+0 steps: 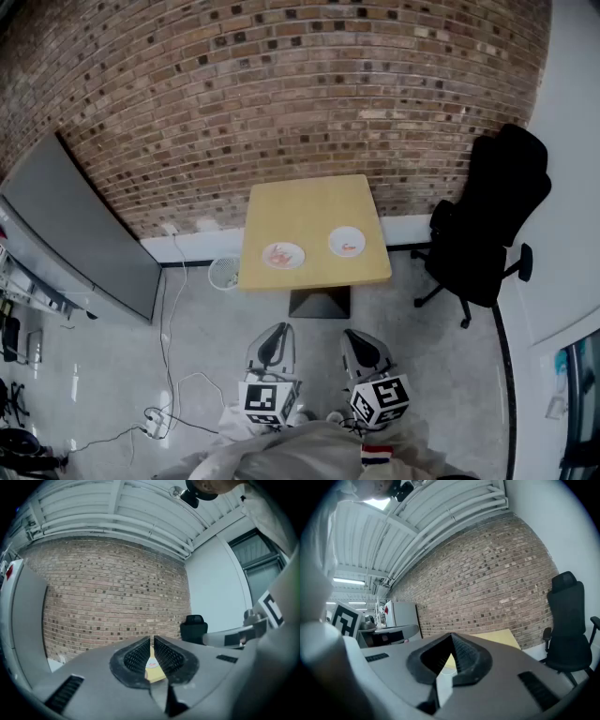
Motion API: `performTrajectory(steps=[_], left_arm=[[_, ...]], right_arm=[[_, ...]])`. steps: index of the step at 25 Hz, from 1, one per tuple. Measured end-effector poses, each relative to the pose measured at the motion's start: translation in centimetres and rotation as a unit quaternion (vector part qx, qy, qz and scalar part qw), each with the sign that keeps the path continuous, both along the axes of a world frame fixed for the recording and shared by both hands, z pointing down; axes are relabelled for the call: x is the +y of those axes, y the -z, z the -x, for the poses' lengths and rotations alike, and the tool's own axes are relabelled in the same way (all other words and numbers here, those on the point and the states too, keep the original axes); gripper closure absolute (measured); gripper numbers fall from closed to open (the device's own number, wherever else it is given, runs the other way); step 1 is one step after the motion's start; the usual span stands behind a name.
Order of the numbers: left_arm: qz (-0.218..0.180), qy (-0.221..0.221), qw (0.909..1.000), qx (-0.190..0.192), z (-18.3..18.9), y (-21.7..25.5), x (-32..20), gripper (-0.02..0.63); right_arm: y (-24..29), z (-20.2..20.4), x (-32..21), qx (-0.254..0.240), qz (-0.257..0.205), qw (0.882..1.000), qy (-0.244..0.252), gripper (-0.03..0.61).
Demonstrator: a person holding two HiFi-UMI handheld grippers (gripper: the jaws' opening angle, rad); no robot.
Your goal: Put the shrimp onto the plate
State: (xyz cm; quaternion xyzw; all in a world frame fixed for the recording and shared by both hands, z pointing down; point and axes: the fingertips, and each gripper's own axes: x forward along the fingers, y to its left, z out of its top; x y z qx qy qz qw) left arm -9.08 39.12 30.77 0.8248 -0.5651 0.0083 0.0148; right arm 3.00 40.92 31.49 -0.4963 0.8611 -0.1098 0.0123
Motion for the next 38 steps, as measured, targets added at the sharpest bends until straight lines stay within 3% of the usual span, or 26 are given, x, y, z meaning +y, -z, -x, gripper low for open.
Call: performTrajectory(steps=[4,9,21,27,38], left_arm=[[0.025,0.012,0.9996,-0.006,-0.3,0.4,0.7,0.595],[0.002,0.023,0.9993,-0.03,-1.0,0.1,1.2,0.6],[-0.006,0.03,0.9989,-0.036,-0.8,-0.3,-2.1,0.6],[-0.01,0.022,0.9993,-0.028,0.5,-1.2,-6.6,0.6],[0.013,0.013,0.9996,-0.023,4.9,-2.1,-19.5,0.6]], right_arm=[[0.8,-1.1,0.2,0.004,-0.009,1.0,-0.002,0.555],[0.3,-2.7,-0.9,-0.001,-0.007,1.0,-0.003,0.555],[-0.5,-2.8,-4.3,0.003,-0.009,1.0,-0.002,0.555],[-0.9,-1.5,-8.7,0.015,-0.007,1.0,-0.007,0.555],[-1.3,2.7,-21.0,0.032,0.011,0.999,-0.017,0.555]])
